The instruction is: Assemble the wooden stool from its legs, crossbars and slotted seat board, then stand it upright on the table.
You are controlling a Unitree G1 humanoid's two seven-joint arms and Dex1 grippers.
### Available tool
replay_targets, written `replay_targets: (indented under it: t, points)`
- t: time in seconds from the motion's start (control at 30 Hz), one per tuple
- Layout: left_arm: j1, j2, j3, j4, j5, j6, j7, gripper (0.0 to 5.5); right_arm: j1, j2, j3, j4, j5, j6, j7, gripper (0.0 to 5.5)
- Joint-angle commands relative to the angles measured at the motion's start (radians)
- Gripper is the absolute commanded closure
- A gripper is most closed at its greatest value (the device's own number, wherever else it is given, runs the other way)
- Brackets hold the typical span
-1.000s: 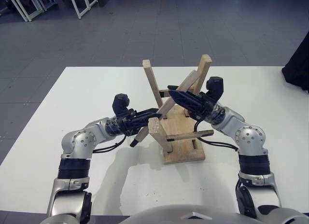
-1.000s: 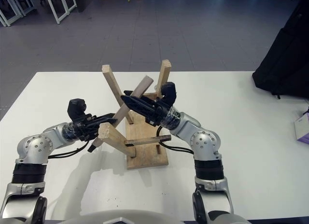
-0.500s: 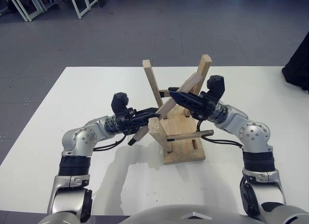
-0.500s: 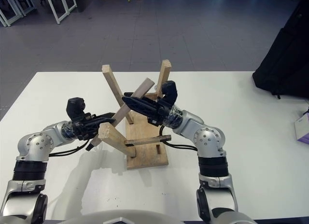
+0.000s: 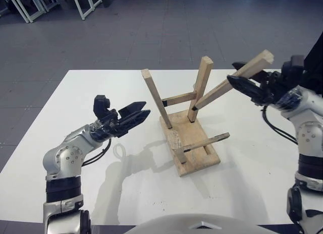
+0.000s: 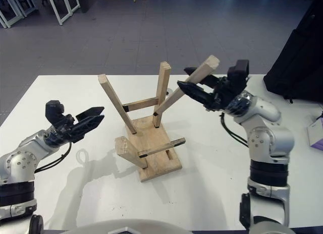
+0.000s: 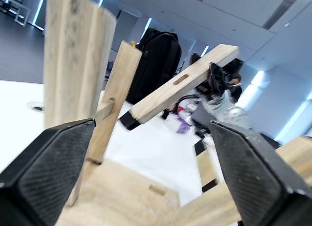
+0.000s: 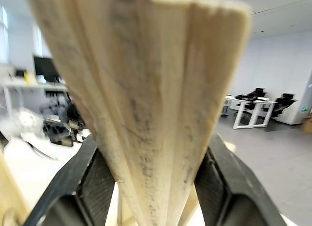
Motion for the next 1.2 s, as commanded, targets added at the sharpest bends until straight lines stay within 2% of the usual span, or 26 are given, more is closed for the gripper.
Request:
replay_targets:
  t: [0.03, 0.1, 0.17, 0.3, 0.43, 0.63, 0.73, 0.93, 1.2]
  points:
    - [0.131, -0.033, -0.024, -0.145, 0.090, -0.077, 0.108, 1.18, 0.126, -0.111, 0.008, -0.082, 0.007, 0.010, 0.139, 3.42]
    - [0.179, -0.045, -0.037, -0.209, 0.121, -0.105, 0.159, 1.18, 0.157, -0.125, 0.012, -0.092, -0.015, -0.017, 0.163, 3.42]
    - [0.244, -0.011, -0.069, -0.296, 0.117, -0.100, 0.132, 1.18, 0.180, -0.135, 0.022, -0.091, -0.042, -0.049, 0.181, 3.43]
    - [0.237, -0.026, -0.108, -0.438, -0.071, -0.056, 0.113, 1.18, 0.183, -0.139, 0.043, -0.037, -0.086, -0.093, 0.194, 3.43]
    - [0.305, -0.062, -0.143, -0.444, -0.006, -0.118, 0.185, 1.18, 0.102, -0.112, 0.112, 0.068, -0.158, -0.165, 0.213, 3.43]
    - [0.291, -0.086, -0.148, -0.381, 0.032, -0.196, 0.200, 1.18, 0.037, -0.109, 0.135, 0.245, -0.169, -0.175, 0.272, 3.43]
    - [0.238, -0.064, -0.154, -0.348, 0.049, -0.215, 0.188, 1.18, 0.108, -0.122, 0.101, 0.236, -0.141, -0.173, 0.292, 3.43]
    - [0.259, -0.051, -0.133, -0.319, 0.063, -0.236, 0.198, 1.18, 0.205, -0.179, 0.092, 0.159, -0.050, -0.055, 0.367, 3.43]
    - [0.282, -0.030, -0.058, -0.297, 0.003, -0.208, 0.223, 1.18, 0.310, -0.142, 0.061, 0.026, 0.051, 0.036, 0.285, 3.43]
